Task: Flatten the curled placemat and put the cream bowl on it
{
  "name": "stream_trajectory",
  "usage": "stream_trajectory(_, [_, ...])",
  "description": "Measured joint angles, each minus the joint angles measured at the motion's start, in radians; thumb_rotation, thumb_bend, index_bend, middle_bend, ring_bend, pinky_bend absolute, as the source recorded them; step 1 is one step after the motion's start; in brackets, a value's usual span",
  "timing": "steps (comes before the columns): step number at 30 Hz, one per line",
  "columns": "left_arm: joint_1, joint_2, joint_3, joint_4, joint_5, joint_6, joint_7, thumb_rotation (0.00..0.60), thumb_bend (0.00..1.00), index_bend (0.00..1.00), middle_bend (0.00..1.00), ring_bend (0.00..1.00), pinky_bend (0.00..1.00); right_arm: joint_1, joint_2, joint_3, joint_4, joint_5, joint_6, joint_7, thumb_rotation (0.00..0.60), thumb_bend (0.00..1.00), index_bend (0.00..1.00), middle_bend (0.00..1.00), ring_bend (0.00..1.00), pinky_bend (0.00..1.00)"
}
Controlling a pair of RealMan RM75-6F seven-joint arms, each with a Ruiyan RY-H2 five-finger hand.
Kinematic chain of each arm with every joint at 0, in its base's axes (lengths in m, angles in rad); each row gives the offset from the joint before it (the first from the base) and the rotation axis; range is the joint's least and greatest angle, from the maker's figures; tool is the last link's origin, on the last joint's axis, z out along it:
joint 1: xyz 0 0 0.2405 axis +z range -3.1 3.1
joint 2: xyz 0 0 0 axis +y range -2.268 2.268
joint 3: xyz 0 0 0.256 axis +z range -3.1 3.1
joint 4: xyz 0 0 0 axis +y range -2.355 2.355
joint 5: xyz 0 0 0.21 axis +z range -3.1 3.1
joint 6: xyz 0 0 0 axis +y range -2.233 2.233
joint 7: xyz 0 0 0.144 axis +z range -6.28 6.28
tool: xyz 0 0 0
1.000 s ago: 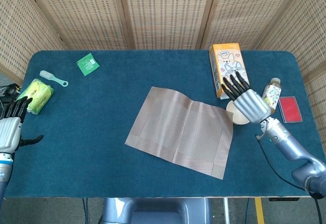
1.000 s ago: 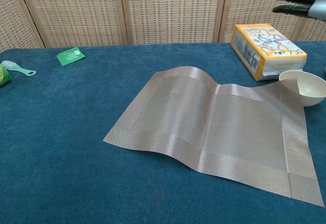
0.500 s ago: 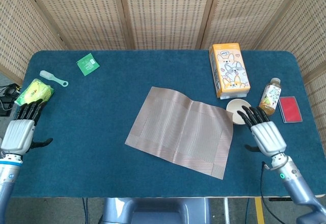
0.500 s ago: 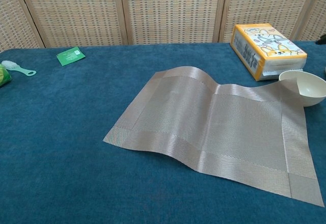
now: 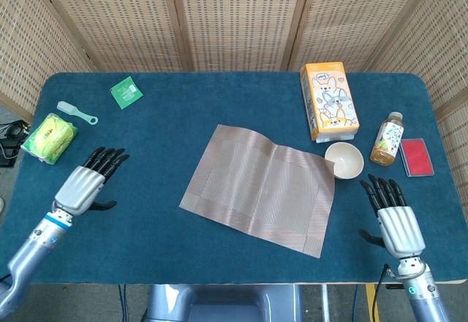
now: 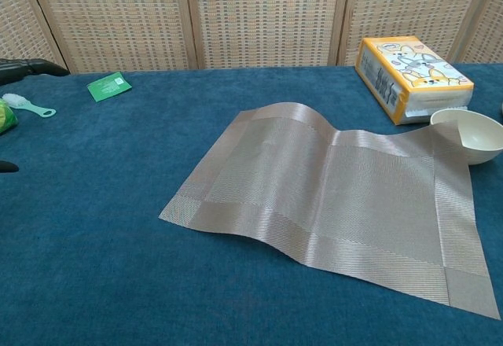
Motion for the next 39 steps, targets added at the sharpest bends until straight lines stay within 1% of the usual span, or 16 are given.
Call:
stream_trajectory(2, [-0.025, -0.036, 0.007, 0.059, 0.044, 0.004, -0.032, 0.600, 0.00, 0.13, 0.00, 0.00, 0.00, -0.010, -0.009, 0.003, 0.006, 0.001, 0.011, -0.009, 0.600, 0.00, 0.00, 0.00, 0.00, 0.00])
stream_trajectory(5, [-0.061, -0.093, 0.018, 0.147, 0.081, 0.008, -0.077, 0.600, 0.00, 0.20, 0.00, 0.00, 0.00, -0.017, -0.016, 0.007, 0.016, 0.003, 0.014, -0.005, 0.600, 0.00, 0.00, 0.00, 0.00, 0.00])
stream_trajectory(10, [-0.110, -0.200, 0.042, 0.271, 0.117, 0.004, -0.179, 0.600, 0.00, 0.24, 0.00, 0.00, 0.00, -0.022, -0.019, 0.014, 0.031, 0.002, 0.015, -0.010, 0.600, 0.00, 0.00, 0.00, 0.00, 0.00])
stream_trajectory(16, [-0.171, -0.297, 0.067, 0.387, 0.147, -0.021, -0.204, 0.600, 0.00, 0.27, 0.00, 0.00, 0.00, -0.025, -0.021, 0.018, 0.033, -0.004, 0.015, -0.014, 0.600, 0.00, 0.00, 0.00, 0.00, 0.00])
stream_trajectory(20, [-0.206, -0.339, 0.073, 0.427, 0.151, -0.045, -0.205, 0.600, 0.00, 0.29, 0.00, 0.00, 0.00, -0.027, -0.023, 0.021, 0.033, -0.011, 0.018, -0.021, 0.600, 0.00, 0.00, 0.00, 0.00, 0.00])
stream_trajectory(29, [-0.267, -0.406, 0.074, 0.488, 0.139, -0.094, -0.180, 0.600, 0.00, 0.29, 0.00, 0.00, 0.00, -0.032, -0.027, 0.036, 0.042, -0.013, 0.028, -0.024, 0.600, 0.00, 0.00, 0.00, 0.00, 0.00])
stream_trajectory(39, [-0.296, -0.457, 0.095, 0.539, 0.130, -0.115, -0.166, 0.600, 0.00, 0.29, 0.00, 0.00, 0.00, -0.034, -0.021, 0.046, 0.045, -0.004, 0.015, 0.008, 0.600, 0.00, 0.00, 0.00, 0.00, 0.00])
